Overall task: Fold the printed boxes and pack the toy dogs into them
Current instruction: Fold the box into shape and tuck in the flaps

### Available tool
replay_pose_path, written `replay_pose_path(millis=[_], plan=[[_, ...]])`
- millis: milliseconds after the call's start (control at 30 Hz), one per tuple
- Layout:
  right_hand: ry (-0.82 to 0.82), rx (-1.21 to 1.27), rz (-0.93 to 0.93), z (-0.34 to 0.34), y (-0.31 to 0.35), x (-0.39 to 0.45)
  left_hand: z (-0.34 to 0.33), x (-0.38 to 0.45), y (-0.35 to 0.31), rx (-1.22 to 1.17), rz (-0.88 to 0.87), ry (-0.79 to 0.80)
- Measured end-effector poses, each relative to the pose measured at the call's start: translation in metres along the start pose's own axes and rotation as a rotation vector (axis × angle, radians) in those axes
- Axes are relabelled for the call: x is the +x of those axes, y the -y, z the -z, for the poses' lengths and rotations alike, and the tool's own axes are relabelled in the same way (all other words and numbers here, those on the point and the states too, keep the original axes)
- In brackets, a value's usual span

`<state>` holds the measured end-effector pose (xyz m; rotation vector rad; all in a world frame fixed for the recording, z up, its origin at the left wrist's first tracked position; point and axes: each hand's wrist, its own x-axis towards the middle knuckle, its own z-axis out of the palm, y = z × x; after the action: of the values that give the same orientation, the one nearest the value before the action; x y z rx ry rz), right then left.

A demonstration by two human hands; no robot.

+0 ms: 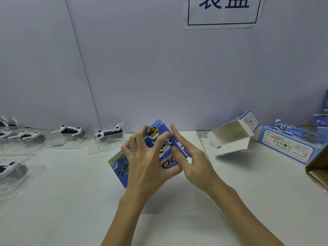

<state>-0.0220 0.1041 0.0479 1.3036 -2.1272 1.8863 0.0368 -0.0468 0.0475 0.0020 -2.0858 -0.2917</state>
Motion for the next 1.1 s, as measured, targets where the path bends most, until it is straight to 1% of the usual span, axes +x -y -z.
replay_pose_path(millis=[100,233,300,367,400,467,533,567,600,633,667,700,767,833,933,1000,1067,1100], plan=[[-0.007,-0.010,0.018,-0.002,-0.002,-0.001,-0.002,-0.001,0.001,-0.031,0.005,-0.023],[-0.042,-0.114,0.036,-0.009,-0.002,-0.001,-0.003,-0.002,0.002,-0.074,0.017,-0.053],[-0.051,-0.096,0.032,-0.011,-0.004,-0.001,-0.003,-0.001,0.001,-0.088,0.017,-0.060],[-0.078,0.000,0.013,-0.012,-0.006,0.000,-0.003,0.002,0.001,-0.104,0.006,-0.046],[-0.109,0.068,-0.008,-0.013,-0.007,0.001,-0.003,0.003,0.002,-0.105,-0.006,-0.012],[-0.220,0.138,-0.069,-0.011,-0.012,0.004,-0.004,0.002,0.010,-0.078,-0.062,0.146],[-0.355,0.053,-0.152,-0.004,-0.018,0.007,-0.004,-0.004,0.021,-0.032,-0.143,0.355],[-0.409,0.000,-0.198,0.002,-0.023,0.008,-0.004,-0.007,0.028,-0.015,-0.152,0.443],[-0.450,-0.038,-0.251,0.009,-0.027,0.007,-0.005,-0.010,0.034,-0.012,-0.123,0.508],[-0.479,-0.057,-0.310,0.015,-0.030,0.007,-0.006,-0.011,0.039,-0.032,-0.054,0.547],[-0.494,-0.066,-0.363,0.020,-0.032,0.007,-0.006,-0.011,0.043,-0.091,0.045,0.549],[-0.492,-0.084,-0.389,0.023,-0.033,0.007,-0.007,-0.010,0.045,-0.179,0.152,0.520],[-0.436,-0.165,-0.359,0.026,-0.034,0.007,-0.010,-0.009,0.047,-0.349,0.325,0.400],[-0.326,-0.267,-0.297,0.028,-0.033,0.005,-0.012,-0.009,0.049,-0.508,0.509,0.249],[-0.143,-0.303,-0.169,0.030,-0.035,0.003,-0.009,-0.003,0.053,-0.718,0.791,0.047],[-0.037,-0.444,-0.068,0.030,-0.033,0.001,-0.007,-0.001,0.057,-0.838,0.951,-0.064],[-0.009,-0.501,0.046,0.028,-0.030,0.002,-0.005,0.001,0.059,-0.920,1.056,-0.145],[-0.043,-0.485,0.086,0.025,-0.030,0.003,-0.005,0.001,0.059,-0.940,1.081,-0.162]])
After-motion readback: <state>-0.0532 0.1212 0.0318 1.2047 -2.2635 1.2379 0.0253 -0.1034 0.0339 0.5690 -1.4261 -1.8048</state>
